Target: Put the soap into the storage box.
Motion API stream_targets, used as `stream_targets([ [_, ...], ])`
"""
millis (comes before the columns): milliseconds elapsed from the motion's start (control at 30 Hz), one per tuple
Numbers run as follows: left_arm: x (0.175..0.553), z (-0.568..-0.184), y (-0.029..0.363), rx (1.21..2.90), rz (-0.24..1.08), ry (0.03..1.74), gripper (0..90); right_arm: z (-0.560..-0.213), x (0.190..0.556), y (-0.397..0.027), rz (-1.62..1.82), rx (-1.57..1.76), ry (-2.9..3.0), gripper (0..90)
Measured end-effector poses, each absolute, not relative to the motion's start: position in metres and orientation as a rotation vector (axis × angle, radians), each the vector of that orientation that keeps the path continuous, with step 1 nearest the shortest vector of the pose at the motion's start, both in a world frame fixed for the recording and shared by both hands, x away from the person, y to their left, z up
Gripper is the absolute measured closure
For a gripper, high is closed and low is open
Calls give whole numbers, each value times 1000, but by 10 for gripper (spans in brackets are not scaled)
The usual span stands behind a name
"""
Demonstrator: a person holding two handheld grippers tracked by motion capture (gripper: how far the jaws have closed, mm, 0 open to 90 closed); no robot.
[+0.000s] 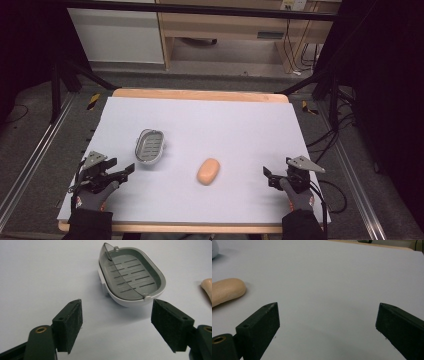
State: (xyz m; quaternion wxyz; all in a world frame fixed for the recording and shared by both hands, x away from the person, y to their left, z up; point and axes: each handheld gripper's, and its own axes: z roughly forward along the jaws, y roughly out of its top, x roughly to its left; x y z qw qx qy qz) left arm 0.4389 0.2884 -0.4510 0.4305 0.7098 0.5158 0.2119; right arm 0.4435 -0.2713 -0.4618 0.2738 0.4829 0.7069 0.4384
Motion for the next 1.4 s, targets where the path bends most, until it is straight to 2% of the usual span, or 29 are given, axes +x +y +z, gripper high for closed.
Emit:
stream_targets([
  [400, 434, -450, 271, 1798, 533, 1249, 295, -463, 440, -263, 1182, 1270, 1915, 55],
  [1400, 428, -447, 236, 1874, 507, 1152, 297, -464, 441, -259, 1128, 1294, 1913, 44],
])
